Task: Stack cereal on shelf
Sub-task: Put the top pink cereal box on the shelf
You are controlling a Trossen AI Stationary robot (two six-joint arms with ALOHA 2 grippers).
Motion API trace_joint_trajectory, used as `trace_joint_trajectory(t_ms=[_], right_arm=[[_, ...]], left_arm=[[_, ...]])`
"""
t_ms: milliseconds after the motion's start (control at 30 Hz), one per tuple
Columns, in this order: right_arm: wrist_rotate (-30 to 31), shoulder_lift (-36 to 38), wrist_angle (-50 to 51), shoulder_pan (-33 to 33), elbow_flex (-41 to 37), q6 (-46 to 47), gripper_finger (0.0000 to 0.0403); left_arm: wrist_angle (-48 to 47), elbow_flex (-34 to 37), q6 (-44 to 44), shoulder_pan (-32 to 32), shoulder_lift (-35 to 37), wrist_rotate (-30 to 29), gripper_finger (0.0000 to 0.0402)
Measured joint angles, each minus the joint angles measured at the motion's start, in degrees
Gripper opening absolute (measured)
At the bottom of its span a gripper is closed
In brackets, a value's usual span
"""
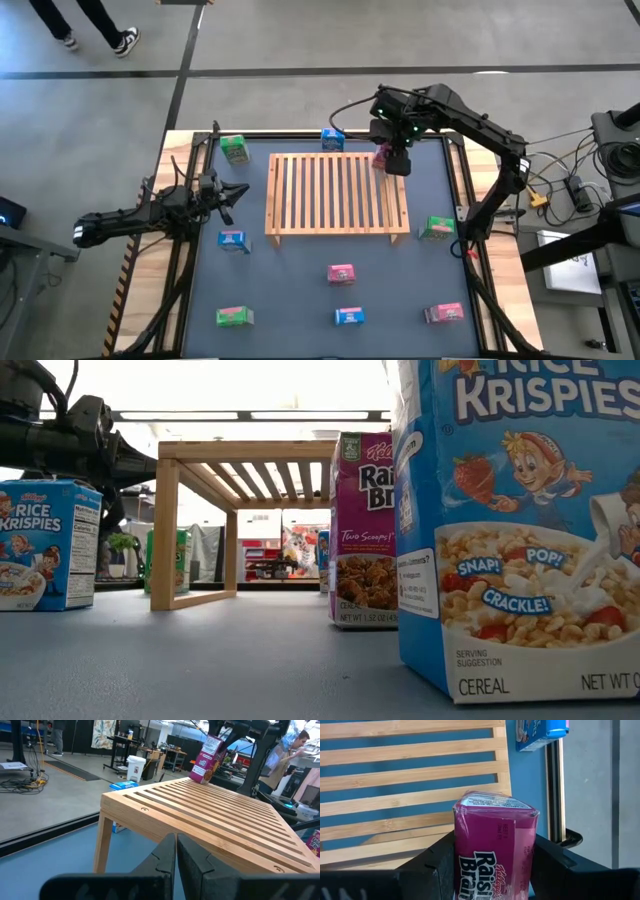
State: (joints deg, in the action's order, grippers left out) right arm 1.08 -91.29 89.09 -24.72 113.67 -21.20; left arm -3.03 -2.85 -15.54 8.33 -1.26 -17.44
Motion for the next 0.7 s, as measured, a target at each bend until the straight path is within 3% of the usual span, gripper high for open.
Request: trace_joint_trajectory(t_ms=[700], right_arm=[[-3.1, -0.04, -3.07, 0.86, -0.07, -1.28, 0.0188]], left_arm=[[-0.02, 0.0, 0.0, -0.01, 0.0, 0.0, 0.0]])
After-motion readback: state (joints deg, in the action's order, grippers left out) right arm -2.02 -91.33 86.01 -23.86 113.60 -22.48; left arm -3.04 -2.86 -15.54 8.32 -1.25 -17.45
